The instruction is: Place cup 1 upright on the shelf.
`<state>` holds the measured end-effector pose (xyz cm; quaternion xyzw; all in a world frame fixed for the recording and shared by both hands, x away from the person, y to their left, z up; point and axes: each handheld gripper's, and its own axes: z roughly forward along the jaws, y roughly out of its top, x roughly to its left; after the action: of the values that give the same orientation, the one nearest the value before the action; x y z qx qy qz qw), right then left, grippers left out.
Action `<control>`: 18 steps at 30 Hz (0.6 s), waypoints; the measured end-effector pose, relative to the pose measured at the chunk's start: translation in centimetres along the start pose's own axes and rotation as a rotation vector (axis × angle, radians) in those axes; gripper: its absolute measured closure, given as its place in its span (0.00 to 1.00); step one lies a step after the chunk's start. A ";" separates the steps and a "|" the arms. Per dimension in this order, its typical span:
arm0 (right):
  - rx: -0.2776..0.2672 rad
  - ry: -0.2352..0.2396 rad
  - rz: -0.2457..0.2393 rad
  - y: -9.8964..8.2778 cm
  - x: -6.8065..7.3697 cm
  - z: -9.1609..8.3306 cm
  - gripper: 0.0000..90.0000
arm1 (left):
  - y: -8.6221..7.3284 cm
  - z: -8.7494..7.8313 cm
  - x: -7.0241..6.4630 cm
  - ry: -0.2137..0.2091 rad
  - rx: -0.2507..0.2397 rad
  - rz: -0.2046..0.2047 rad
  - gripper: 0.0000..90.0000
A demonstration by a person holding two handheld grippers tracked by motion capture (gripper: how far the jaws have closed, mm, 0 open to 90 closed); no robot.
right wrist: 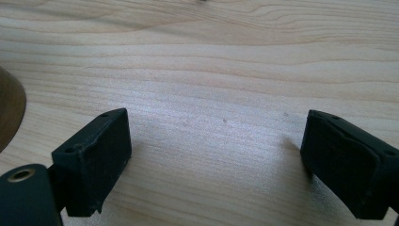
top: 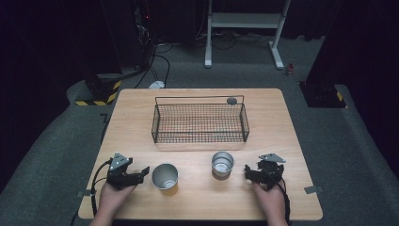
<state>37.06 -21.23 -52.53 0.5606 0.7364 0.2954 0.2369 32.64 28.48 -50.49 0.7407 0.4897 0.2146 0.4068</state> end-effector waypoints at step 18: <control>0.000 0.000 0.000 0.0 0.0 0.0 0.10 | 1.1 -1.8 -0.4 0.004 -0.065 0.042 0.18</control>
<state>37.06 -21.23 -52.53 0.5606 0.7364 0.2955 0.2369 31.77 28.63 -48.49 0.7366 0.4678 0.2406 0.4251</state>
